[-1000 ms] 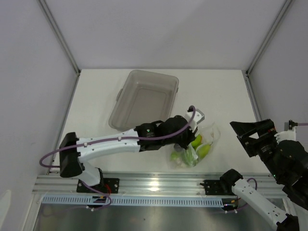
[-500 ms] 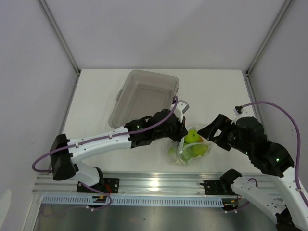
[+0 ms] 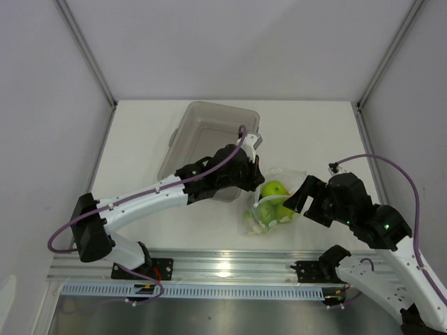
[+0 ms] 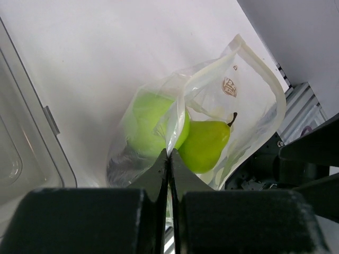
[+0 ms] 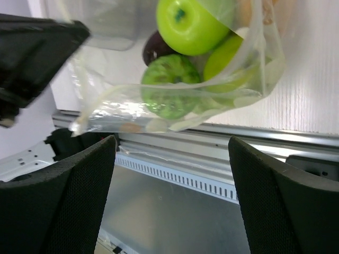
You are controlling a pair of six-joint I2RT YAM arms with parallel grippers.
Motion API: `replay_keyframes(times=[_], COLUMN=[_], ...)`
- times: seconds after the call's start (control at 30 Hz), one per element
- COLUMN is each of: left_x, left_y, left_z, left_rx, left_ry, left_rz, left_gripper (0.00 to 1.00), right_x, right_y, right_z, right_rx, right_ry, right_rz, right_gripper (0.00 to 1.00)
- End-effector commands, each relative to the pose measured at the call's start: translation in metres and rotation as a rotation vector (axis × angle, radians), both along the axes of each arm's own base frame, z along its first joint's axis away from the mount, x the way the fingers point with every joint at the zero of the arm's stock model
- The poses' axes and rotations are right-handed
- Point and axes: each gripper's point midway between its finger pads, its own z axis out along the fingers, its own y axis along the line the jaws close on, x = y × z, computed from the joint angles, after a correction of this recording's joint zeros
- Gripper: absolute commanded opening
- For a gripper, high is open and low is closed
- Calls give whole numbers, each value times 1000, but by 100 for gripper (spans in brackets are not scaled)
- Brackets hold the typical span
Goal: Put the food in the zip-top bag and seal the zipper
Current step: Zip the zipper food storage bag at the center of the board.
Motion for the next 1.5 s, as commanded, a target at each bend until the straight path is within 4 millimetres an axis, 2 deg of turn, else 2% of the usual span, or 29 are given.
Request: replay_keyframes(times=[0.0,0.2,0.27,0.3,0.37,0.47,0.53,0.57,0.63,0.67,0.77,0.8,0.87,0.9,0.93,0.97,1.03,1.1,1.13,1.2,1.33,1.4,1.47], left_x=[5,4,2,0,-1,-8,-11,-13,-18,-22,-31,-37,-45,-50,-56,-60,-64,-65,-65,-60,-46,-38,-33], left_y=[2,12,13,15,17,18,20,20,24,28,26,31,29,31,29,29,27,27,27,31,36,39,41], left_z=[13,9,11,5,7,7,4,7,-2,-13,-15,-29,-29,-36,-36,-41,-37,-37,-34,-32,-18,-10,-2], left_rx=[-50,-54,-62,-56,-63,-74,-73,-85,-75,-63,-105,-95,-118,-116,-120,-118,-149,-170,-177,-179,-206,-222,-247], left_ry=[1,10,11,19,19,28,35,35,57,75,108,129,141,157,161,174,188,196,194,186,147,134,129], left_rz=[6,1,-5,-11,-7,-35,-41,-46,-51,-52,-68,-70,-76,-75,-87,-89,-91,-80,-76,-37,47,101,138], left_gripper=[1,1,1,1,1,1,1,1,1,1,1,1,1,1,1,1,1,1,1,1,1,1,1], right_x=[-3,3,9,15,18,29,37,42,50,54,68,79,84,93,97,100,107,108,110,110,104,91,74], right_y=[7,12,11,15,20,29,31,30,29,29,30,33,43,50,55,60,73,75,77,63,35,26,27], right_z=[-13,-47,-59,-59,-80,-94,-93,-91,-88,-85,-85,-85,-82,-72,-78,-78,-71,-68,-54,-47,-3,16,29], right_rx=[11,-10,-22,-9,-20,-26,-31,-34,-42,-42,-26,-18,-3,11,7,4,26,-6,-19,-102,-164,-144,-96], right_ry=[25,64,60,43,93,108,82,70,43,33,31,28,23,-5,22,18,21,17,-18,-44,-150,-190,-223], right_rz=[32,29,3,5,12,18,17,9,9,8,28,29,88,107,132,156,210,240,246,219,146,135,172], right_gripper=[88,94,95,95,95,96,98,98,99,99,100,99,100,99,99,99,99,99,99,99,99,100,99])
